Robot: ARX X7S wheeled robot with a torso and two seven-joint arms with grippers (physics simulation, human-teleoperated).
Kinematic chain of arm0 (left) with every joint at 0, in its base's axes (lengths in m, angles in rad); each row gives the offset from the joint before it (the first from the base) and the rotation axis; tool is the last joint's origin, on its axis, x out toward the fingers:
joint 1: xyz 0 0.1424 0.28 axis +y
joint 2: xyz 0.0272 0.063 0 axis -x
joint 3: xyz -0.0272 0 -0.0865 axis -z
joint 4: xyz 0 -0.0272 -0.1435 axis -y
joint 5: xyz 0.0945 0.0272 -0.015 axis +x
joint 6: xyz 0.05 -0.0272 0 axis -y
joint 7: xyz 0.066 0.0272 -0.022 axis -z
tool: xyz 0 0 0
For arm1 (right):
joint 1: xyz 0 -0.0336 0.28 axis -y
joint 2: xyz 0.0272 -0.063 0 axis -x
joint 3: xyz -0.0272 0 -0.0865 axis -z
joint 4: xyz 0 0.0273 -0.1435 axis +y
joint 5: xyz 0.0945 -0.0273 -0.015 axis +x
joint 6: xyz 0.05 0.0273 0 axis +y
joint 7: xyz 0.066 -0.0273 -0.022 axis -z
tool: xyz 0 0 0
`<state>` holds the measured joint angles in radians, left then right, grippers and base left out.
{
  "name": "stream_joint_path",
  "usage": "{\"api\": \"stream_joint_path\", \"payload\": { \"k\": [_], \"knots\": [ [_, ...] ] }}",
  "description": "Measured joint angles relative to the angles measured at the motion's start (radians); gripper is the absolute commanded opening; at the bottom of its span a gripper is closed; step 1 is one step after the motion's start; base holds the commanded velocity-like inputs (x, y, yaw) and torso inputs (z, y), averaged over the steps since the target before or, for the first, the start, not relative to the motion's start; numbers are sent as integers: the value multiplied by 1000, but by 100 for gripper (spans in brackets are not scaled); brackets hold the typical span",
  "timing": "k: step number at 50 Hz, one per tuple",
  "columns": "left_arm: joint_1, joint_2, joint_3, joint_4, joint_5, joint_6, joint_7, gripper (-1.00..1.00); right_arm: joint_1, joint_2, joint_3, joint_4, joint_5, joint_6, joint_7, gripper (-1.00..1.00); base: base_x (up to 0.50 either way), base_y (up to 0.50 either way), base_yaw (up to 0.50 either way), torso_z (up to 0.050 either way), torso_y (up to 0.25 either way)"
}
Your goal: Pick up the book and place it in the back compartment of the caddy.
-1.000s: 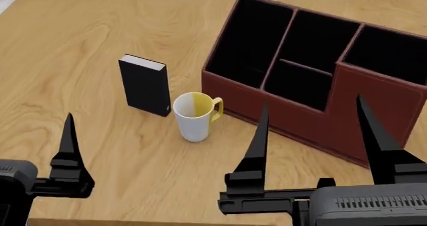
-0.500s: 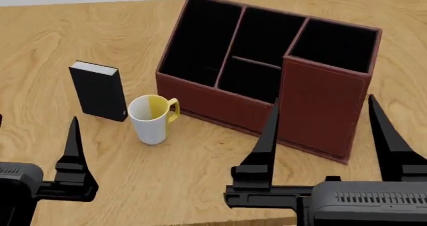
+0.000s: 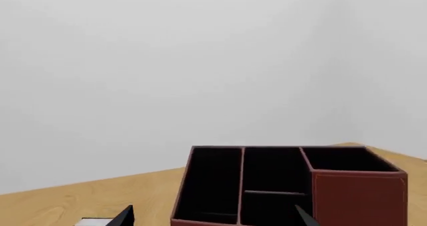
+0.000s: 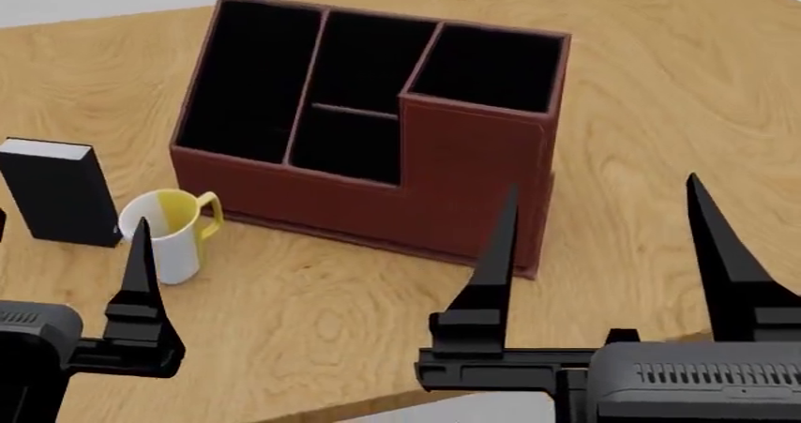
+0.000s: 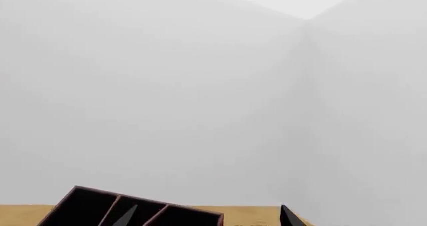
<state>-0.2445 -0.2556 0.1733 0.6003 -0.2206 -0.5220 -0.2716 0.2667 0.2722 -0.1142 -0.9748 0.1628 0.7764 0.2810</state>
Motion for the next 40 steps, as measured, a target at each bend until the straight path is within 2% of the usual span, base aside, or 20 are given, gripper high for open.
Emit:
{"api": "stream_joint_path", "payload": {
  "k": [4,11,40],
  "knots": [
    [-1,-3,2,3,-2,-1,-2,100,0,1,3,-2,8,-1,-2,100,0,0,-465,0,0],
    [0,-6,11,7,-4,-3,-6,100,2,5,9,-6,18,10,0,100,0,0,0,0,0],
    [2,-25,21,15,-16,-2,-21,100,1,26,-1,-19,30,16,30,100,396,398,0,0,0]
  ]
}}
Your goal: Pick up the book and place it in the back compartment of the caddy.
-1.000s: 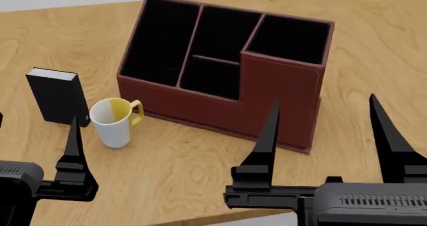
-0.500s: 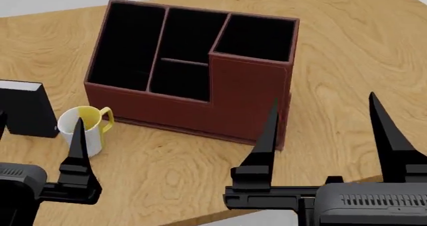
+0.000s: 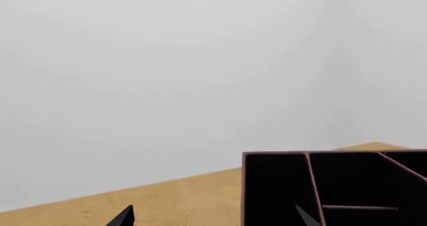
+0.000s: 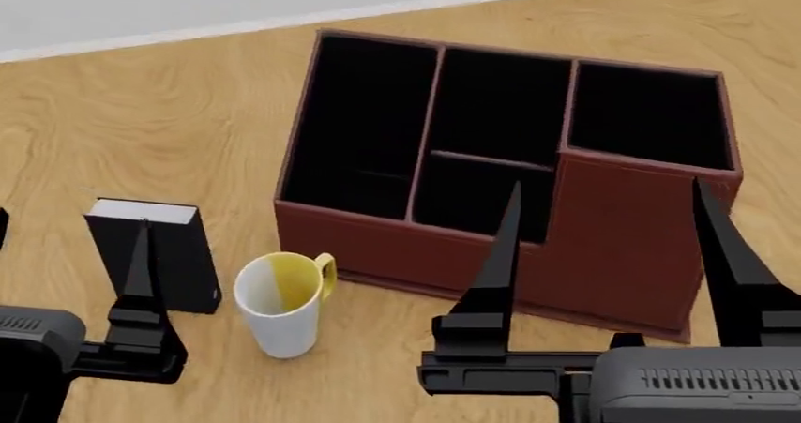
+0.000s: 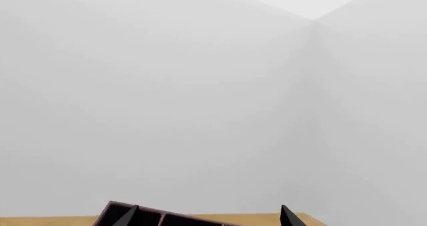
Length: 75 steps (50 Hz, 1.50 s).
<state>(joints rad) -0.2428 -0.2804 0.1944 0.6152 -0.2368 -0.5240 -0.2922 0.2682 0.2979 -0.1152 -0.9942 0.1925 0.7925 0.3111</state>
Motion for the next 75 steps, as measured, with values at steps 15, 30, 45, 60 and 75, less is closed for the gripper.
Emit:
{"api": "stream_joint_path", "payload": {
  "k": [15,30,45,60,75],
  "knots": [
    [1,-7,10,-35,5,34,-2,100,-9,7,0,4,23,-35,-5,100,456,103,0,0,1],
    [1,-12,27,-58,8,59,-6,100,7,26,-20,-3,15,-12,14,100,337,-128,0,0,2],
    [5,-19,35,-47,6,55,-16,100,24,40,-39,-25,13,37,53,100,0,0,-364,0,0],
    [2,-25,38,-48,-1,55,-23,100,33,71,-50,-42,45,48,106,100,0,0,-500,0,0],
    [-5,-32,32,-35,-17,38,-32,100,38,101,-59,-39,90,27,147,100,0,0,-210,0,0]
  ]
}}
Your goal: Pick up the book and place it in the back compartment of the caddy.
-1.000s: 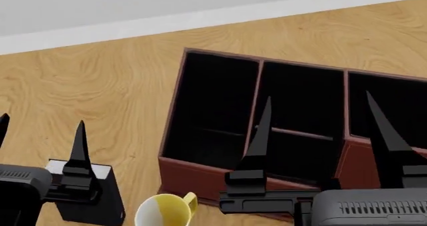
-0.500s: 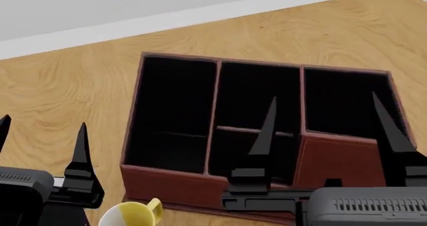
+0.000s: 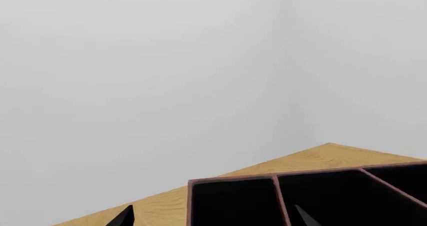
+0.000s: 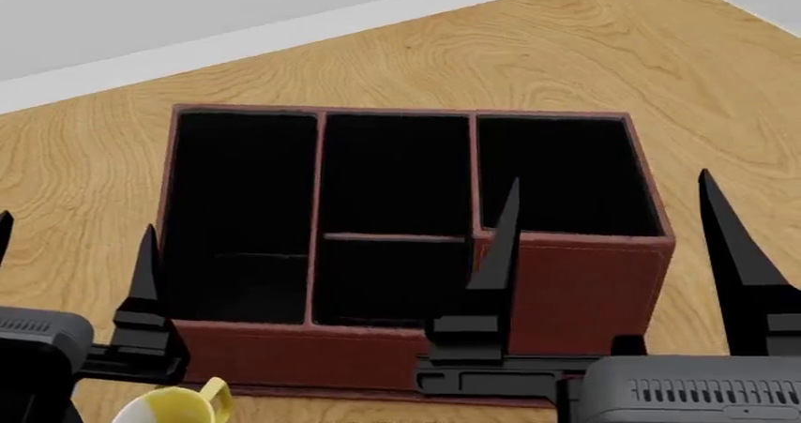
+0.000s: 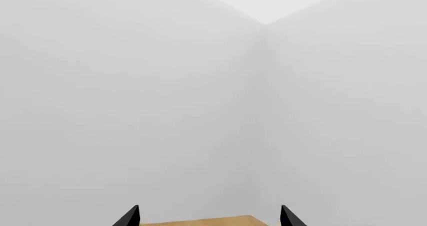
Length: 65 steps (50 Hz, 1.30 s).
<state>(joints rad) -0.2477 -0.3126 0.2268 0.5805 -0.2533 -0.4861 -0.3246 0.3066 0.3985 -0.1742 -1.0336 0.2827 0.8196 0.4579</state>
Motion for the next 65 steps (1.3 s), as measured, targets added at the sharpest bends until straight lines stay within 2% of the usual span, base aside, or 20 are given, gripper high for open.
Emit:
{"api": "stream_joint_path", "payload": {
  "k": [15,32,41,47,54,60,65],
  "knots": [
    [-2,-7,-1,4,-10,-5,-7,100,-10,32,-22,-1,12,-48,29,100,377,-196,0,0,0],
    [-4,-14,-4,13,-26,-12,-15,100,3,61,-25,-3,58,-50,73,100,-1,1,0,0,1],
    [-34,-40,-37,79,-69,-83,-20,100,14,107,-39,-5,117,-71,131,100,0,0,0,0,0],
    [-110,-105,-71,155,-109,-213,-9,100,21,133,-46,-5,154,-85,164,100,0,0,0,0,2],
    [-233,-217,-123,222,-182,-385,49,100,29,157,-60,-3,188,-100,197,100,0,0,0,0,0],
    [-376,-348,-138,253,-262,-534,144,100,36,169,-78,9,201,-116,211,100,0,0,0,0,0],
    [-495,-473,-85,252,-297,-616,235,100,35,176,-83,16,213,-132,217,100,0,0,0,0,0]
  ]
}}
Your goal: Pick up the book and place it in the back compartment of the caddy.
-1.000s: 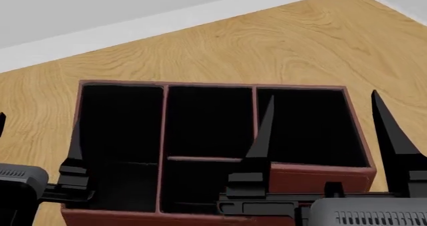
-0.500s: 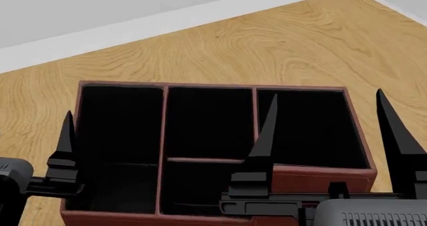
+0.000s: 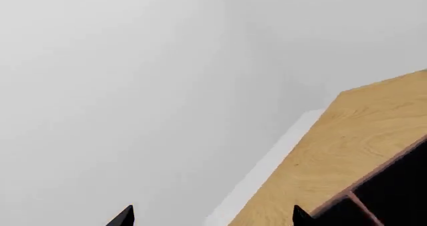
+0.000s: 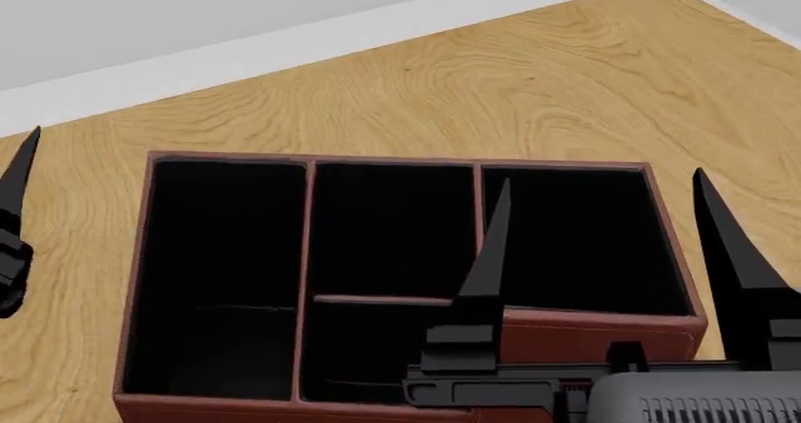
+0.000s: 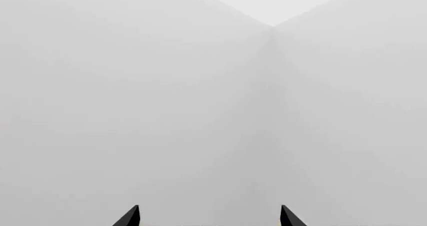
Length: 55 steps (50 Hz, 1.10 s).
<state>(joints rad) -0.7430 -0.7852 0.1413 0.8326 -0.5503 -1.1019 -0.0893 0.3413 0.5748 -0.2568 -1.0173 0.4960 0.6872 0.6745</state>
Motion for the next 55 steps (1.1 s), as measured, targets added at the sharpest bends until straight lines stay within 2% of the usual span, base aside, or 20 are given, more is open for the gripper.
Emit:
{"api": "stream_joint_path", "payload": {
  "k": [10,21,30,42,55],
  "knots": [
    [-158,-220,146,-29,-19,-43,199,100,-10,16,2,2,20,-33,7,100,0,0,0,0,0],
    [-318,-370,294,-28,-12,-79,387,100,-14,30,-3,2,34,-57,16,100,0,0,0,0,0],
    [-340,-487,411,-45,93,43,471,100,-17,42,-5,-1,44,-70,26,100,0,0,0,0,0],
    [-335,-572,599,-52,329,183,571,100,-15,57,-12,-5,56,-84,41,100,0,0,0,0,0],
    [-283,-637,680,-28,396,274,567,100,-7,76,-25,-11,72,-92,69,100,0,0,0,0,0]
  ]
}}
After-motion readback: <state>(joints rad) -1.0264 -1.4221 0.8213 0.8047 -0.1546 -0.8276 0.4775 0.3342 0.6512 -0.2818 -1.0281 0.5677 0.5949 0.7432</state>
